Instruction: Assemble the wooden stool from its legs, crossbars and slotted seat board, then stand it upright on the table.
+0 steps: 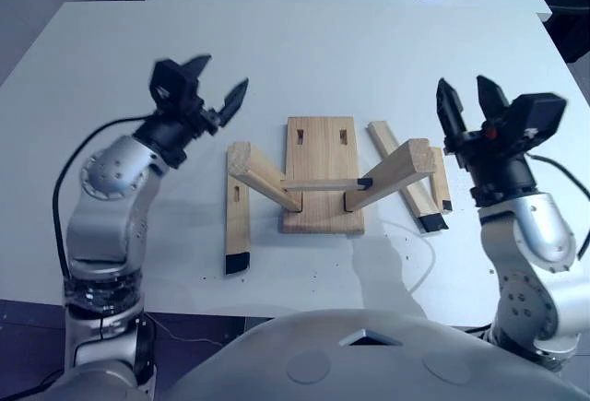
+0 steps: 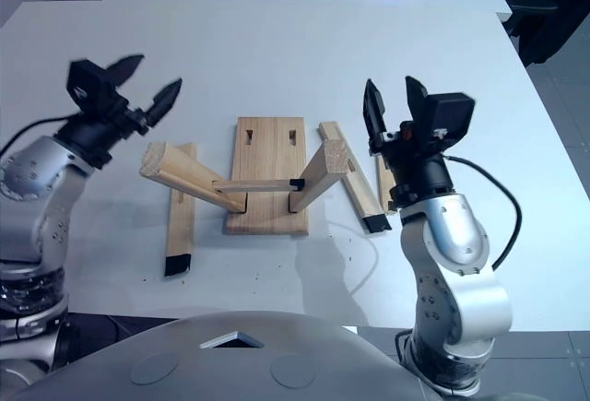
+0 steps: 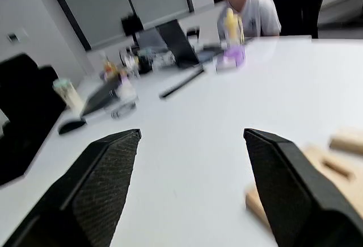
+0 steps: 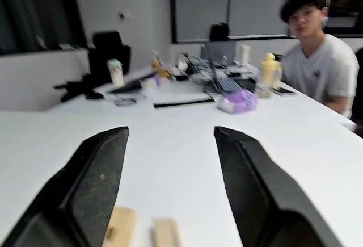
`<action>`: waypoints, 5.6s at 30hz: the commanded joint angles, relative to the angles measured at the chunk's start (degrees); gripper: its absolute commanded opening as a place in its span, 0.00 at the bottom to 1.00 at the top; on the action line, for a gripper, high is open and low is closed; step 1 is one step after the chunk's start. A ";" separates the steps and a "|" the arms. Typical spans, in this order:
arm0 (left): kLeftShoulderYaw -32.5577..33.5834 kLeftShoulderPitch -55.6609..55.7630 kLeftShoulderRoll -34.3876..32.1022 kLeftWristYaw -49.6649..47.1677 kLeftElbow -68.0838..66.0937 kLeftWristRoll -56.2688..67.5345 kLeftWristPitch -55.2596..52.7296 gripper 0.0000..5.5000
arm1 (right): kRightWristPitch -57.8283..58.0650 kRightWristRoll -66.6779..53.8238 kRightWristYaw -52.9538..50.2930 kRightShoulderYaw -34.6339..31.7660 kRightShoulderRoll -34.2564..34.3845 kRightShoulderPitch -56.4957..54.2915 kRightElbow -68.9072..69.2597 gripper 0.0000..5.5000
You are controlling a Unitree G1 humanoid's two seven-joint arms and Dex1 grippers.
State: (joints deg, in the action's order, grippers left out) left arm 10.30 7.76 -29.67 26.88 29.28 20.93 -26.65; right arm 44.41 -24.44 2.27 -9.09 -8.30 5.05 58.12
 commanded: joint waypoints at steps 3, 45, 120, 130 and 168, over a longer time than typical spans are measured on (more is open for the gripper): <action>2.34 12.04 0.63 1.85 2.19 14.25 -6.07 0.62 | 7.75 -29.07 -3.55 -9.70 -6.77 -19.37 -0.03 0.50; -14.72 14.77 2.21 14.78 -34.39 -9.04 28.79 0.62 | -0.69 -76.24 10.11 -24.35 -37.91 1.63 -17.05 0.50; -23.29 24.77 10.45 23.19 -81.32 -21.31 63.56 0.62 | -3.44 18.09 24.65 39.60 -12.66 -4.68 -25.57 0.50; -23.84 25.16 11.74 26.97 -76.16 -21.45 59.85 0.62 | -8.89 25.70 18.08 44.22 -2.90 -12.51 -40.78 0.50; -15.72 41.25 6.57 9.10 -89.15 -25.95 55.90 0.62 | -5.01 24.12 16.56 26.37 -4.79 -6.95 -26.46 0.50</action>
State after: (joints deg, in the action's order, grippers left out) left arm -3.80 45.88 -23.14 39.91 -54.69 -1.38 26.52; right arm 38.52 0.63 17.63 16.64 -12.58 -1.38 29.61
